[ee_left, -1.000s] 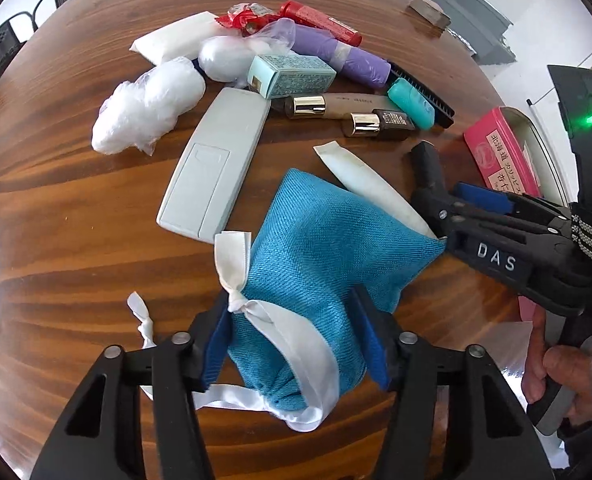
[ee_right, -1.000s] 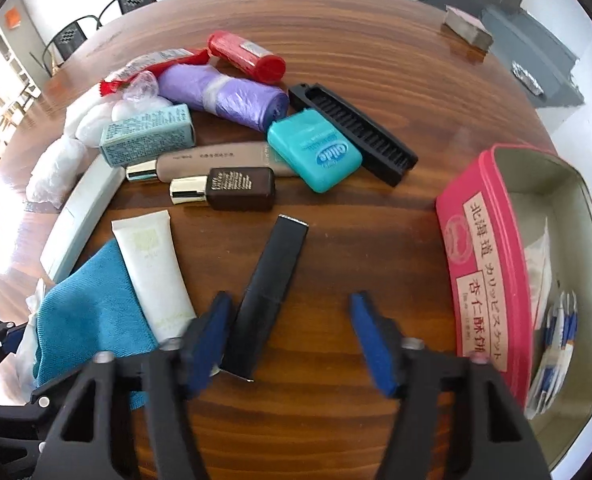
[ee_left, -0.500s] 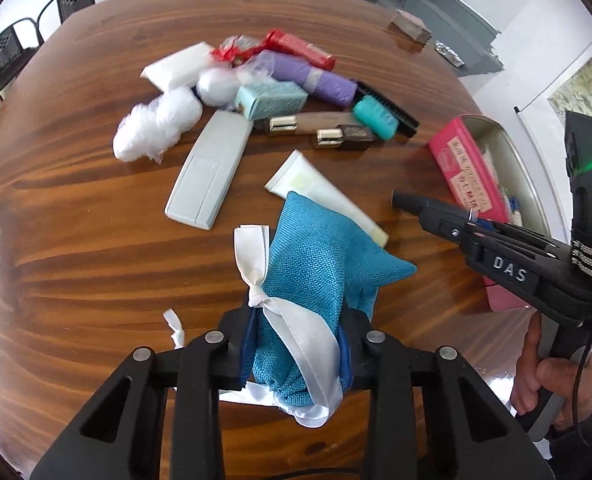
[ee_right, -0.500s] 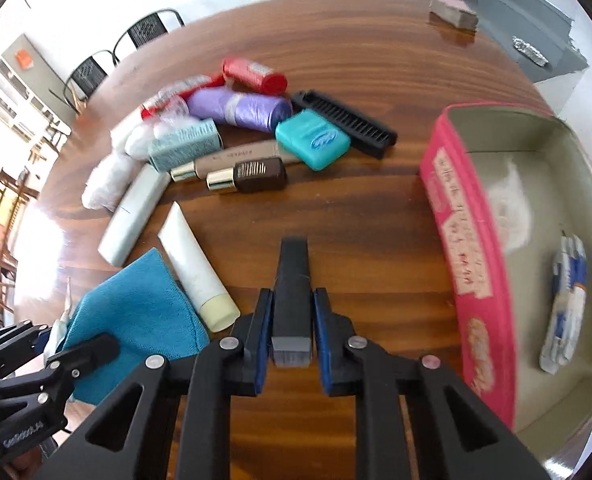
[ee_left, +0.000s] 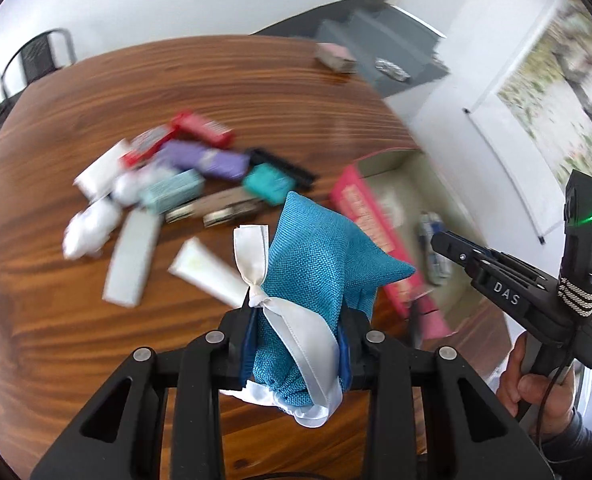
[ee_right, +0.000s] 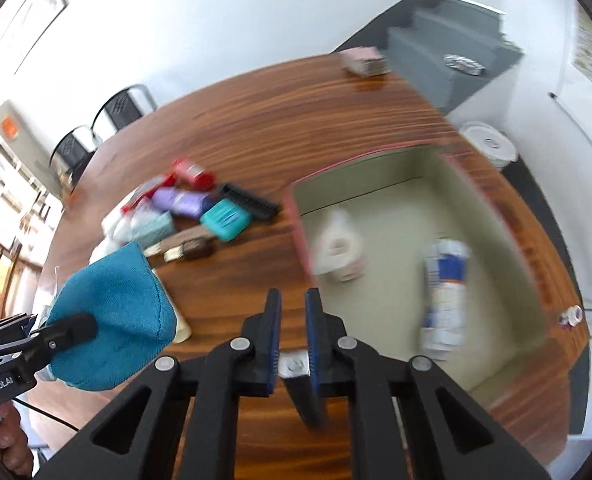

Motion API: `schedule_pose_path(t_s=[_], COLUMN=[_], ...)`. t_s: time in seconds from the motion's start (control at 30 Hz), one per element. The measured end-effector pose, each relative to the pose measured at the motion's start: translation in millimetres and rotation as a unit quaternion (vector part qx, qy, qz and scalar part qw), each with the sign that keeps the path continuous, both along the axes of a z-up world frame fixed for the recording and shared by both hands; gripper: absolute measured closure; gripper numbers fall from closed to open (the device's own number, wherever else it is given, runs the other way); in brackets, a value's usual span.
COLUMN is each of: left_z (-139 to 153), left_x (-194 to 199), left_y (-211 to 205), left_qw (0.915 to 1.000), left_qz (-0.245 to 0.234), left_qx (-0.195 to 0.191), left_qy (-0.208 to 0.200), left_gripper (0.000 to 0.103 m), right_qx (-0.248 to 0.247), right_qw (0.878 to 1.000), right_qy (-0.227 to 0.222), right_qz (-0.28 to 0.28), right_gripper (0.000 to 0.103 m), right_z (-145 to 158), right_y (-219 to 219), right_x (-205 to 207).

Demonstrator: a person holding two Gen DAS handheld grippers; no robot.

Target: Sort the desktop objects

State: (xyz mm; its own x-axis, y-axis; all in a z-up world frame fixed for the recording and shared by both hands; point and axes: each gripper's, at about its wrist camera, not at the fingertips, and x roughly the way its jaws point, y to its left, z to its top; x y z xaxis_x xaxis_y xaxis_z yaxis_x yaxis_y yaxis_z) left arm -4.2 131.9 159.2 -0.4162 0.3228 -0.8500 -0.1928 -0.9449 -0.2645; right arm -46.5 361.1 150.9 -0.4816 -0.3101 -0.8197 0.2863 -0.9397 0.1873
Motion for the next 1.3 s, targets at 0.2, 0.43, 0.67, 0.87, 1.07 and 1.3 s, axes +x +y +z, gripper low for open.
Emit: schedule_pose_path(t_s=[0.2,0.43,0.67,0.87,1.07,1.3], left_z=[12.4,14.8,1.8,-4.5,-4.1,-8.1], left_x=[-16.4,-27.2,-17.7,-10.3,-5.3,-1.3], left_y=[59.9,83.2,69.4,65.9,70.0,55.5], left_qw=[0.9982,0.9972,0.9985,0.9985,0.998,0.9987], left_qz=[-0.056,-0.071,-0.054,-0.053,-0.06,-0.046], left_qx=[0.014,0.013,0.009,0.008,0.012,0.012], left_qy=[0.016,0.018,-0.003,-0.013,-0.014,-0.02], left_gripper=[0.069,0.069,0.069,0.069,0.069,0.068], right_qx=[0.004,-0.06,0.004,0.059,0.077,0.114], right_qw=[0.999,0.994,0.976,0.96,0.944,0.921], right_qy=[-0.004,-0.069,-0.147,-0.157,-0.15,-0.167], right_qz=[-0.043,0.054,0.159,0.223,0.283,0.334], right_gripper=[0.09,0.085,0.026,0.026,0.028,0.034], right_z=[-6.8,-23.9,-73.0,-94.9,-103.1,-103.2], right_y=[42.2,54.8,64.0,70.3,55.1,56.4], right_x=[-3.3,26.2,80.0,110.5,115.4,120.2])
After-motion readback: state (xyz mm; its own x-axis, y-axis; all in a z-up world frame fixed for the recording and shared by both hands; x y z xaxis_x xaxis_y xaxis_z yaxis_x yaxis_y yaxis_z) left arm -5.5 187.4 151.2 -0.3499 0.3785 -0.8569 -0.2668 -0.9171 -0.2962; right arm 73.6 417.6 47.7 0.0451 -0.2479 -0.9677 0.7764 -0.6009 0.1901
